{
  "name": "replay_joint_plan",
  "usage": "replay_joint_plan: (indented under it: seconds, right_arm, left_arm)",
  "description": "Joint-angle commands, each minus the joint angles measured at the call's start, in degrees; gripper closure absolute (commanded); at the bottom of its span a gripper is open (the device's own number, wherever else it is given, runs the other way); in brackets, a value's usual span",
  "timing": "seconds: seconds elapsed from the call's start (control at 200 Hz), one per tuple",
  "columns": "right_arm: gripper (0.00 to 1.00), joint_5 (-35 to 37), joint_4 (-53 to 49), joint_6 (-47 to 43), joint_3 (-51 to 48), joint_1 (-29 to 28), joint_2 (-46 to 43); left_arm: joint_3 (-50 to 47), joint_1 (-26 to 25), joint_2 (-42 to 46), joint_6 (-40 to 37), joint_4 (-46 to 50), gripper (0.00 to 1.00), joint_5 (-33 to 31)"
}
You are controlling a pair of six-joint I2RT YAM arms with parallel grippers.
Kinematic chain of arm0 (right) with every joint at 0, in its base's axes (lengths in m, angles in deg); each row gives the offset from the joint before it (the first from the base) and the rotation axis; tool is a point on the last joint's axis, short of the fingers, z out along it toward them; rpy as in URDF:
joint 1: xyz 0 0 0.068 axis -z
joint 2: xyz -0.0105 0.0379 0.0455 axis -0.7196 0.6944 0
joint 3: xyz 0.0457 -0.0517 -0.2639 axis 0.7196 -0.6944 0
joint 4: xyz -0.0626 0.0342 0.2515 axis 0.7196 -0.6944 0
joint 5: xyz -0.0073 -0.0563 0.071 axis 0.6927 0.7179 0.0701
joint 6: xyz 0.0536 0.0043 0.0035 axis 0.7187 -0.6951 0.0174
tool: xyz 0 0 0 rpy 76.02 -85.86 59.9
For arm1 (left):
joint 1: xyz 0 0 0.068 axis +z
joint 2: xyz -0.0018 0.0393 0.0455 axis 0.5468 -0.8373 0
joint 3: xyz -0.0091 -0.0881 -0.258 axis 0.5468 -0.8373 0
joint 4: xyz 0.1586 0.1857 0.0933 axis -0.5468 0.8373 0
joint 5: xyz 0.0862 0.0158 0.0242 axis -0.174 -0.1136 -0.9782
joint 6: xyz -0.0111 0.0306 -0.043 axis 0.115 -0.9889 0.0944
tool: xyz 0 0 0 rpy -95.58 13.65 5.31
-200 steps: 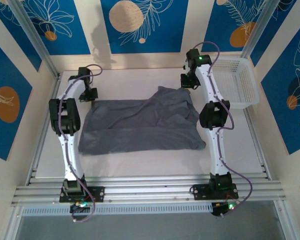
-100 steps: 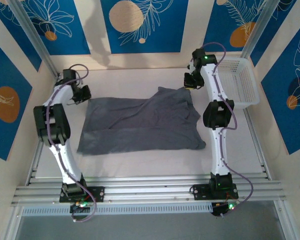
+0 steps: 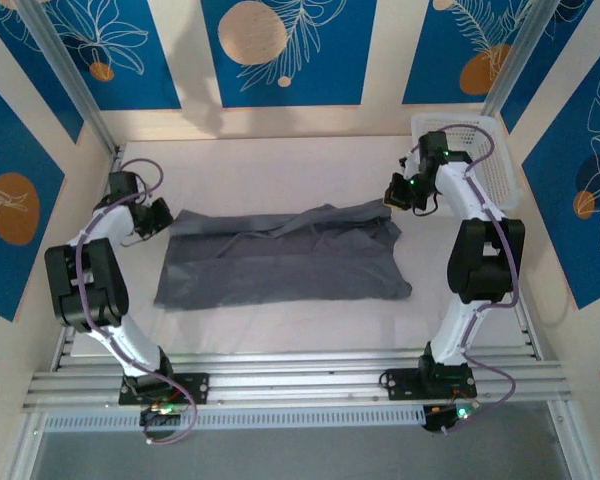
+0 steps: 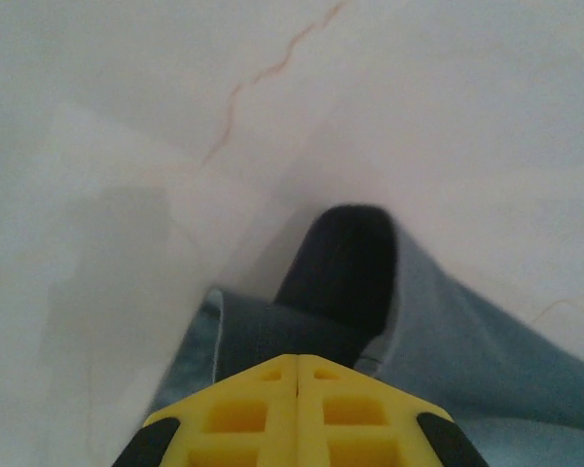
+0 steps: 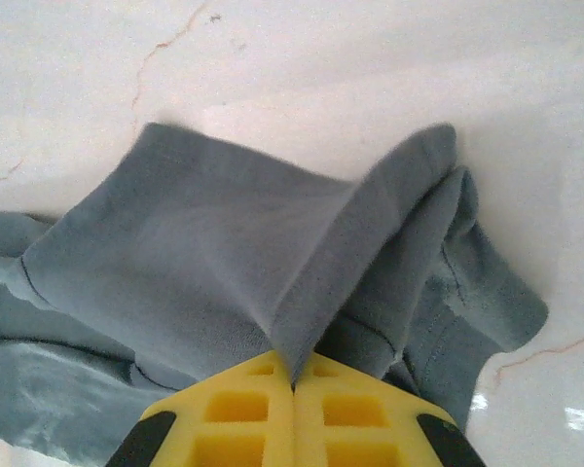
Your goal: Fold the inside-out t-shirt
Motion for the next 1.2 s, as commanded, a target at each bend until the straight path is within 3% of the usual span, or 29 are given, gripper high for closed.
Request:
replay_joint_plan:
  seconds: [0.0,0.17,0.345,0.425,0.51,0.545,0.67,0.77,1.045,1.145,1.195]
  right_arm:
    - [1.0,-4.19,5.54,3.38,-3.77,0.9,-1.45]
    - [1.0,-2.9,7.2,5.25,-5.72,0.48,-5.8]
    - [1.0,-0.2,16.59,12.03,-20.56,0.57,-11.38]
    - [0.95,0.56,20.49,13.34,-28.16,0.72,-11.54]
    - [0.8,0.28,19.09,12.22,-30.33,0.83,-10.46]
    - [0.74,0.72,17.8,11.94,-29.88,0.87,-10.69]
    - [0.59,3.03,15.43,11.93,-27.17,0.42,-15.14]
    - [0.5,7.19,14.85,11.41,-23.72,-0.94,-16.83]
    - [0.36,19.23,14.88,9.17,-9.48,-4.37,-2.1]
    - [0.36,18.87,13.18,8.84,-3.38,-4.61,4.68]
    - [0.4,17.87,12.99,8.6,-1.48,-4.66,6.76]
  left_arm:
    - [-4.84,1.52,6.83,1.54,-2.89,1.0,-3.33]
    - [-9.05,2.65,14.52,2.22,-3.16,1.0,-3.69]
    - [-16.2,2.65,16.95,5.38,-5.53,1.0,-3.72]
    - [-21.39,2.69,16.71,6.87,-8.42,1.0,-4.37]
    - [-26.17,2.67,16.8,7.91,-12.01,1.0,-3.7]
    - [-27.47,2.65,17.45,8.32,-13.14,1.0,-3.89]
    - [-28.94,2.6,23.83,9.05,-13.66,0.8,-7.93]
    - [-28.27,2.44,29.4,9.08,-13.08,0.73,-8.94]
    - [-27.82,-3.89,36.79,8.96,-13.77,0.62,-3.28]
    - [-29.34,-9.29,38.5,8.9,-13.73,0.58,-3.41]
    - [-30.03,-11.93,39.22,8.74,-13.13,0.57,-4.29]
